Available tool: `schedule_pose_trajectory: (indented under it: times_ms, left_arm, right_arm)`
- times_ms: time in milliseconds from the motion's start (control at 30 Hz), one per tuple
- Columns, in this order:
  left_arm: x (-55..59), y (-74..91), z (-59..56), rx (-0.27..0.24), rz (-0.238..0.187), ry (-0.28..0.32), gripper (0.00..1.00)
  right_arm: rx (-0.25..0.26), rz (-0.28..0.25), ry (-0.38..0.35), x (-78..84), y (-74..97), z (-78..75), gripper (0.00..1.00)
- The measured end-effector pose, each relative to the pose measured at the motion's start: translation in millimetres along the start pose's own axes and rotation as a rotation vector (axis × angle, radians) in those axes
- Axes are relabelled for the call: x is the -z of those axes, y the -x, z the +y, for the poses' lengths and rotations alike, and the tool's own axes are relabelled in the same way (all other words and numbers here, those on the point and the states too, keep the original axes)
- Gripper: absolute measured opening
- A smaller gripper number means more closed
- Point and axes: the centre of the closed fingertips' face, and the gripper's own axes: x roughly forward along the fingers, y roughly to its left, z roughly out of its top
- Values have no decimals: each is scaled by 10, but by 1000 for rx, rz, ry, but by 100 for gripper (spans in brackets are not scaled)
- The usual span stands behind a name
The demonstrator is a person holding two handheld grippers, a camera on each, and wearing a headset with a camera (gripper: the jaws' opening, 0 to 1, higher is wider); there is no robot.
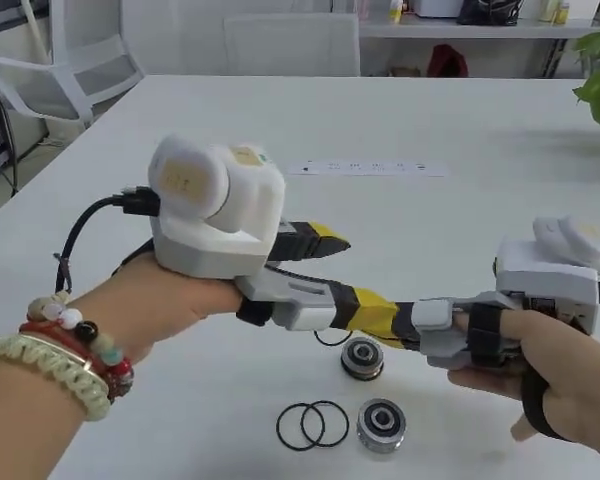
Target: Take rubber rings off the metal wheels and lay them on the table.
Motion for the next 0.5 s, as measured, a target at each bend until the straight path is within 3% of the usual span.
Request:
schedule_pose_trajectory:
  times_ms: [200, 333, 500]
  left_arm:
    - [-131, 224, -41, -12, -10, -50, 68]
    - [-232, 462, -80, -18, -37, -44, 68]
    - [-188, 777, -114, -71, -8, -92, 68]
  right_arm:
    - [-10, 42, 50, 71, -42, 85, 0]
    - [-17, 69, 78, 126, -67, 133, 0]
    - [-9, 111, 101, 208, -100, 138, 0]
